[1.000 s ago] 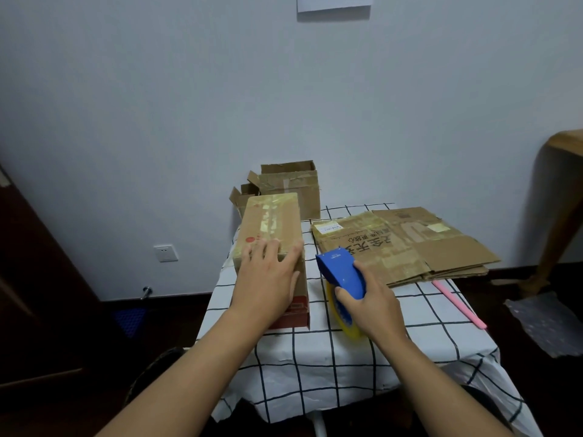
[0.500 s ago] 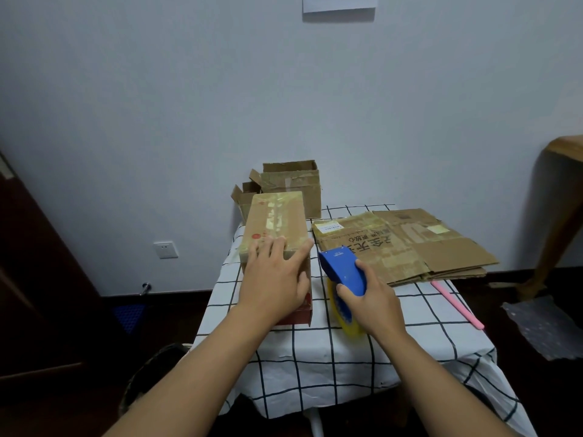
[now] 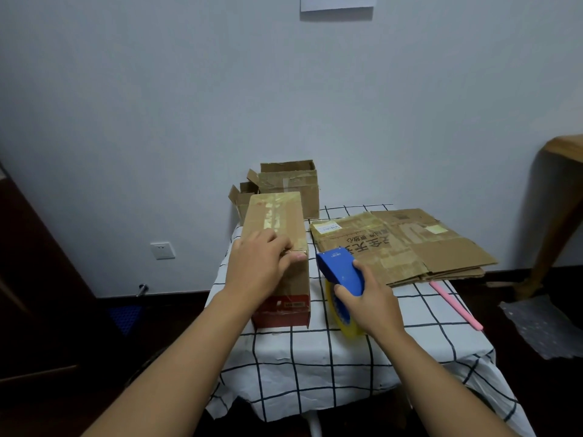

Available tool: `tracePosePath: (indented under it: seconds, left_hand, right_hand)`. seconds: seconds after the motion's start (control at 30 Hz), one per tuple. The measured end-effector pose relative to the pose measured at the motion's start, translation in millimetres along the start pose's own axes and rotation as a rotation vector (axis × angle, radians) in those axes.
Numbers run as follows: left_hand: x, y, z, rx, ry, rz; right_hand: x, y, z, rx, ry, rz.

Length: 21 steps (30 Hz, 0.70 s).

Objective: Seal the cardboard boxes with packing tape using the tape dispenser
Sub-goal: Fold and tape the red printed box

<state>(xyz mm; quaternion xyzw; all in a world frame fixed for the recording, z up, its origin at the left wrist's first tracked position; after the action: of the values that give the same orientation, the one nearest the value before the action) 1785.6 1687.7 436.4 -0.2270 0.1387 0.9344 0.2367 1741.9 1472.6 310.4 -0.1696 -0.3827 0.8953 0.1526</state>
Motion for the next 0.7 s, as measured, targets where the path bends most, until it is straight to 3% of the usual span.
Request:
tracePosePath:
  seconds: [0.3, 0.53, 0.7]
  left_hand:
    - [7.1, 6.9, -2.6, -0.09, 0.124, -0.032]
    - [8.6, 6.5, 0.2, -0.06, 0.219, 0.078]
    - [6.7, 11.2, -5.2, -0.069, 0.191, 0.056]
  right_hand:
    - [-1.9, 0.7, -1.6, 0.017, -0.002, -0.002]
    - [-1.4, 0.9, -1.4, 0.025, 0.004, 0.006]
    - [-1.3, 0.0, -2.2, 0.024, 0.005, 0.01]
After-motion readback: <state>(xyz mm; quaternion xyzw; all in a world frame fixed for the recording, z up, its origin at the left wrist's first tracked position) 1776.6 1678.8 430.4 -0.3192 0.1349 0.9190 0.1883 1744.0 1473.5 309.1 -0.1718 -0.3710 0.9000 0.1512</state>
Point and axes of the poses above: each hand's wrist, its own x-axis away from the middle knuckle, its own z-axis out of the back of the hand, y = z × x, the point moved 7 cm from there along -x, towards the middle knuckle, and after that the axes turned 1 degree about z, right-handed, at the moved point
